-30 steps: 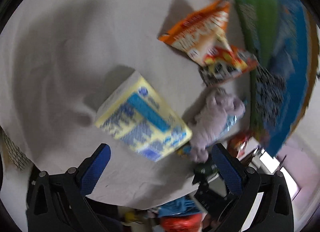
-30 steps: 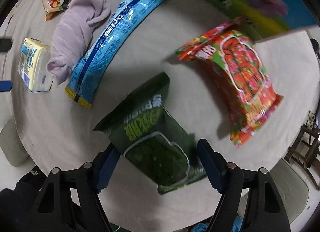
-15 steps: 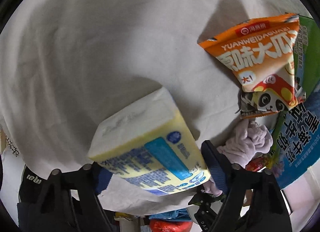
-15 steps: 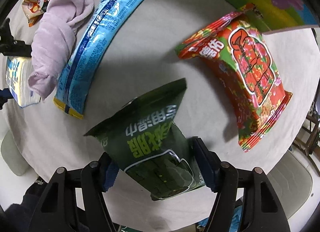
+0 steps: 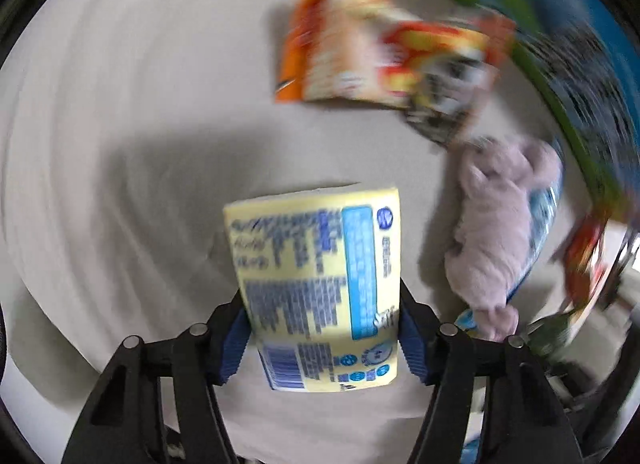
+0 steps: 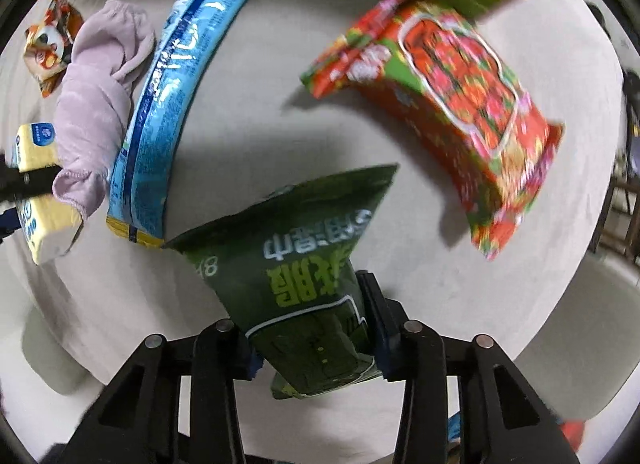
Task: Organize soft objects
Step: 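Grasp the yellow milk carton with the left tool while the right tool grasps the green snack bag, then carry both items into the cardboard box and open both tools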
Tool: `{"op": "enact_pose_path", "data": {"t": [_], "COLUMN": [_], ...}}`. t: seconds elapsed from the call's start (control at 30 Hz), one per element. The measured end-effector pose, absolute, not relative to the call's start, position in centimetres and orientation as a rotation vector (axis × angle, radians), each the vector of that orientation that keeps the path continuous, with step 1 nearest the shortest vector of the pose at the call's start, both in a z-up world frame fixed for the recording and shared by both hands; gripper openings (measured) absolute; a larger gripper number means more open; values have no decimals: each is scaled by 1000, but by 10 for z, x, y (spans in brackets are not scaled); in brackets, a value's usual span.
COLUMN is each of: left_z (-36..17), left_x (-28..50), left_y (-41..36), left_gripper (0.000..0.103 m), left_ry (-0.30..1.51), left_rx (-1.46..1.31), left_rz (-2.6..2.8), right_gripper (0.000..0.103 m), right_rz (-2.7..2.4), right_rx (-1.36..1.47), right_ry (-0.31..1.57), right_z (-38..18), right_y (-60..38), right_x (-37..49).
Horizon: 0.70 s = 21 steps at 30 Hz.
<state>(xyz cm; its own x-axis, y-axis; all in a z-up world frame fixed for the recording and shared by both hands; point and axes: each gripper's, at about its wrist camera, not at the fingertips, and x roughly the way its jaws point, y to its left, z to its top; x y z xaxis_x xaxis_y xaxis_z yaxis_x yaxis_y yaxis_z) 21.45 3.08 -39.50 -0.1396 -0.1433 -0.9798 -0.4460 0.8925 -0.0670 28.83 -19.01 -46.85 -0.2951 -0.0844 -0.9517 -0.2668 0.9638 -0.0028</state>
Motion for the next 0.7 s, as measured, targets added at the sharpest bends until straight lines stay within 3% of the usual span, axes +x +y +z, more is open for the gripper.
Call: {"op": "enact_pose_path", "data": {"t": [0.43,0.7], "left_z": [-319,-244], "left_x": [204,185], "left_y": [-36,-65], "left_gripper": [61,61], "left_ry": [1468,1296], "left_rx": [-122,-90], "left_rz": [185,116], "right_gripper": [38,37], "right_rz": [150,174], "right_rx": [5,86], "right_ry": [1756,1624], "right_z": [-454,-401], "right_y": [-181,-187], "right_x": [255,255]}}
